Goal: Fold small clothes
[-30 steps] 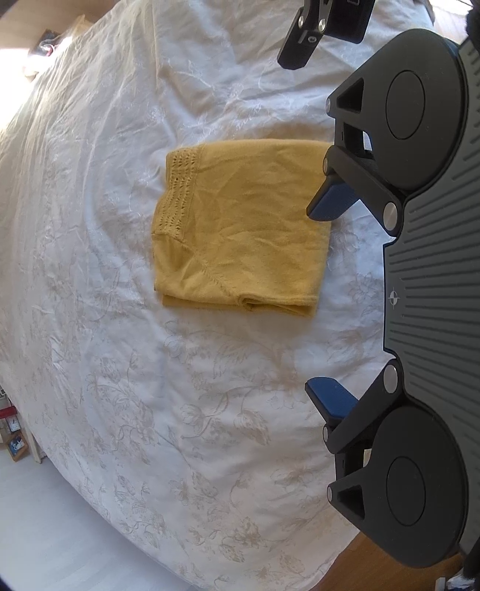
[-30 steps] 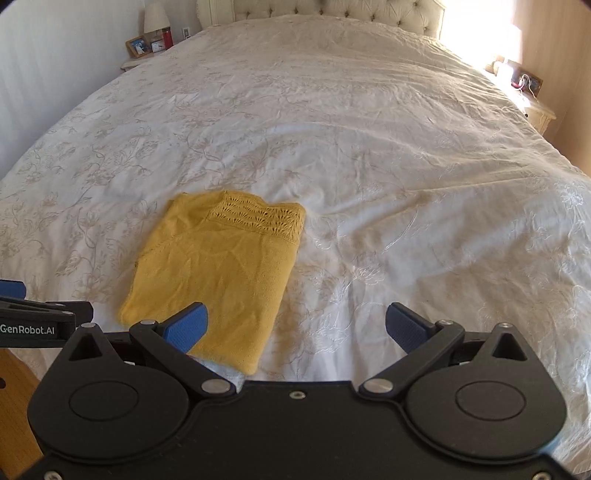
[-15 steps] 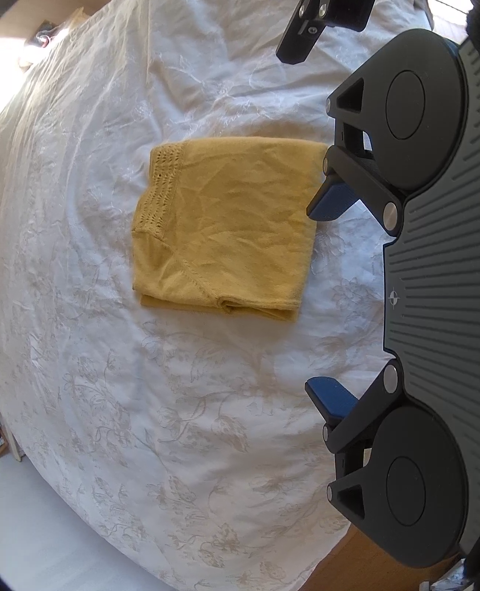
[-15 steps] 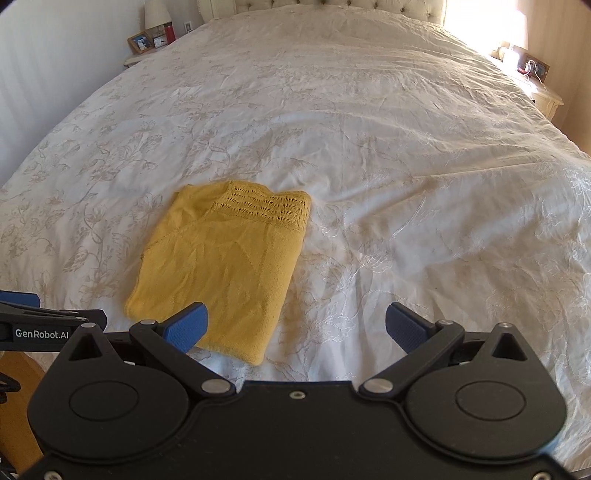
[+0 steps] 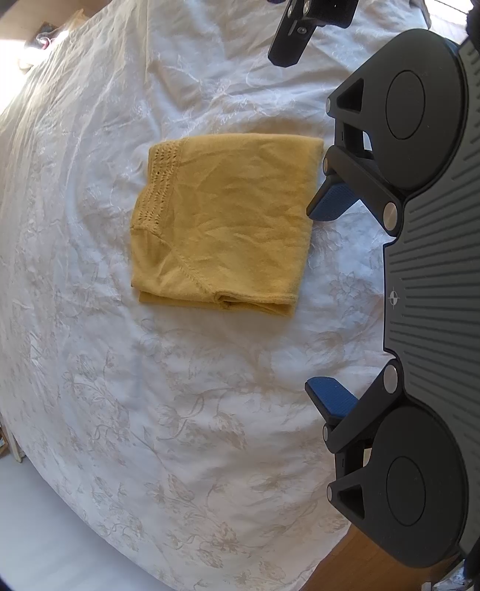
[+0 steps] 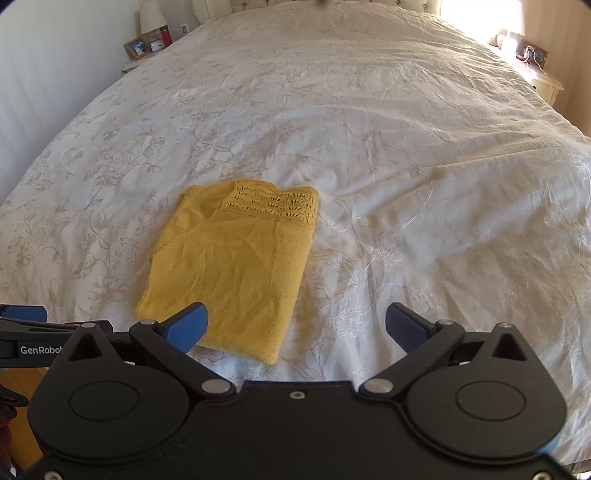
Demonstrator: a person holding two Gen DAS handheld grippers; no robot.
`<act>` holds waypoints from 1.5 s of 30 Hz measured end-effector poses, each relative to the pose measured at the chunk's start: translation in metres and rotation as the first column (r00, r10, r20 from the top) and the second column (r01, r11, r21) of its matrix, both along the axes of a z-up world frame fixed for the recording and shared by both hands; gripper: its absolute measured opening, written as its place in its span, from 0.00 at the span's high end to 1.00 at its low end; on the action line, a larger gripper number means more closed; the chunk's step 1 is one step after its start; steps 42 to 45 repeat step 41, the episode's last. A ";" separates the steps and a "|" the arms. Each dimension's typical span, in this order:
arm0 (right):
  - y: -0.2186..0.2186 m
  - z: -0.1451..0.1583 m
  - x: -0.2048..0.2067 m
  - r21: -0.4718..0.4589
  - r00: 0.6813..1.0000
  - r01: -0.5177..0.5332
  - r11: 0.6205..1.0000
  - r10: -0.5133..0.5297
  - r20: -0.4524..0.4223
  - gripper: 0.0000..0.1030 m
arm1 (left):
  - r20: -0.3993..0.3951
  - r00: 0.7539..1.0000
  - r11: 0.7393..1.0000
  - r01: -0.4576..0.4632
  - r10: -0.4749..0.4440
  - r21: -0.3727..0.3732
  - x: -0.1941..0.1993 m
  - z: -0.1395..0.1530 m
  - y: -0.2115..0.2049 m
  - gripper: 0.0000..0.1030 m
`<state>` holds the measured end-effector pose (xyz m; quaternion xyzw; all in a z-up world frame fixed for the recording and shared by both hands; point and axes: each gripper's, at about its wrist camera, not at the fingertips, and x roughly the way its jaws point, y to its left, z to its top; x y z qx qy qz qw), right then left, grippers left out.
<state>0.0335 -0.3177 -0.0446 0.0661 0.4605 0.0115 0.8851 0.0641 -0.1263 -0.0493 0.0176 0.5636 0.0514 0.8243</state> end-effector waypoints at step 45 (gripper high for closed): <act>0.007 -0.006 0.004 0.031 1.000 0.002 1.000 -0.001 -0.030 0.01 | -0.019 0.998 0.998 0.064 -0.064 0.002 0.004 -0.004 0.001 0.10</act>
